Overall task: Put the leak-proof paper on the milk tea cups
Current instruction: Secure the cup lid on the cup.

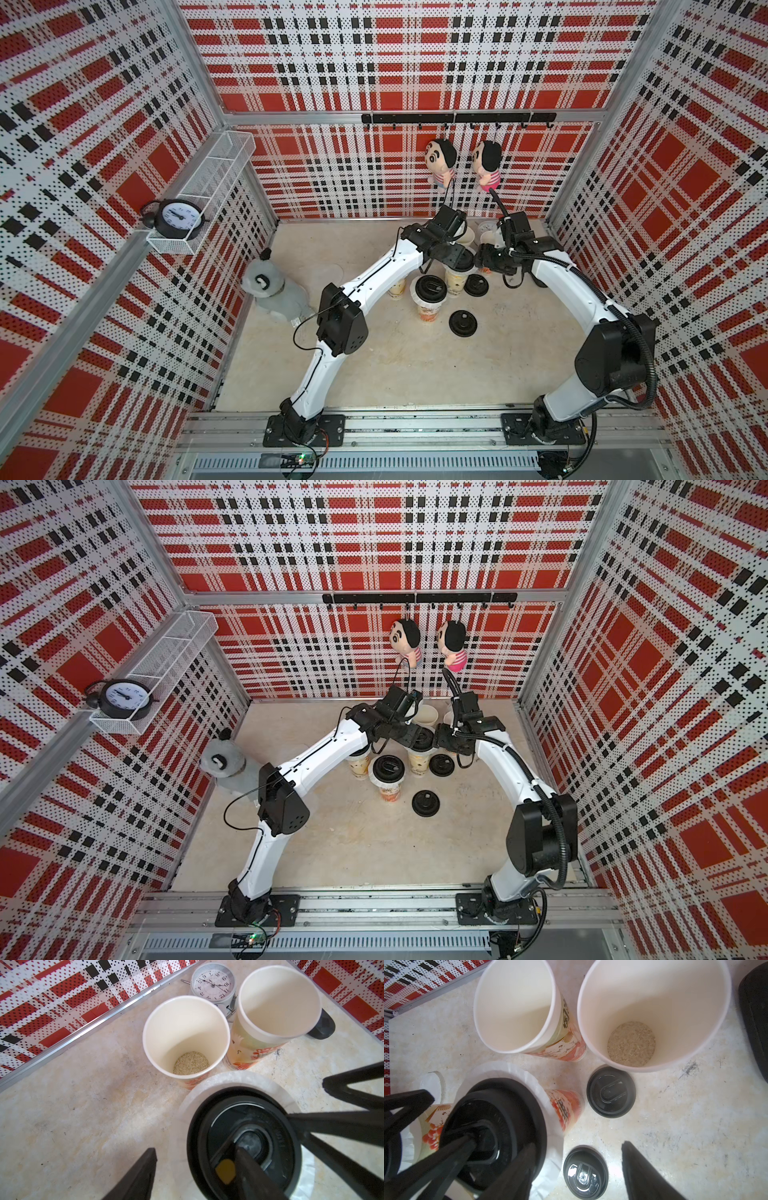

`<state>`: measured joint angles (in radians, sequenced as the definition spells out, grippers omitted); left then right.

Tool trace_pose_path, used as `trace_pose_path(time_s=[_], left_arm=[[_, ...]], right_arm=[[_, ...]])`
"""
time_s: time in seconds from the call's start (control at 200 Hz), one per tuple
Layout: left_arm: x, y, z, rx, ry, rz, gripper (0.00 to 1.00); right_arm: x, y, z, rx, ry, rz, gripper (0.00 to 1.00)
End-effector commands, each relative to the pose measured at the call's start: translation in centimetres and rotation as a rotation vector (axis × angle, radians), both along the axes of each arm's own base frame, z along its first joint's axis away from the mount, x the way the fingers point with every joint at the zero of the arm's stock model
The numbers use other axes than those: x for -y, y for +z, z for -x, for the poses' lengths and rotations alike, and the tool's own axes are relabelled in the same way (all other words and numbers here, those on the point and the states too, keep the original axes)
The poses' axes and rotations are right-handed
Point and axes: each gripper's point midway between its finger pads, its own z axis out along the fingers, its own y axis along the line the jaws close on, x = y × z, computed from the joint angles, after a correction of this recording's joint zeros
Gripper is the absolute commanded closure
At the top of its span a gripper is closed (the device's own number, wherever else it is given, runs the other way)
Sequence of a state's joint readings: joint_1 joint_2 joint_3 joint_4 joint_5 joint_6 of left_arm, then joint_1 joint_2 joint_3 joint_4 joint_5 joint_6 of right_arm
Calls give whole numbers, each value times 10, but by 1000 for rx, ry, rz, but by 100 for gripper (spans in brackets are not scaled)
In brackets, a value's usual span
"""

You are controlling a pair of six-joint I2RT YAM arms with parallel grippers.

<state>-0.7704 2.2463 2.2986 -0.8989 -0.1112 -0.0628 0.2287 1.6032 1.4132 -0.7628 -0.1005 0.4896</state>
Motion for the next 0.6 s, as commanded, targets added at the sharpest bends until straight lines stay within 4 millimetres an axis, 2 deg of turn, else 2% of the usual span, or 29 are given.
trace_pose_path(time_s=[0.0, 0.596], left_arm=[[-9, -8, 9, -27, -3, -48, 37], [-11, -10, 11, -31, -2, -56, 37]], right_arm=[[-1, -6, 11, -22, 4, 0, 32], [4, -17, 21, -49, -11, 19, 32]])
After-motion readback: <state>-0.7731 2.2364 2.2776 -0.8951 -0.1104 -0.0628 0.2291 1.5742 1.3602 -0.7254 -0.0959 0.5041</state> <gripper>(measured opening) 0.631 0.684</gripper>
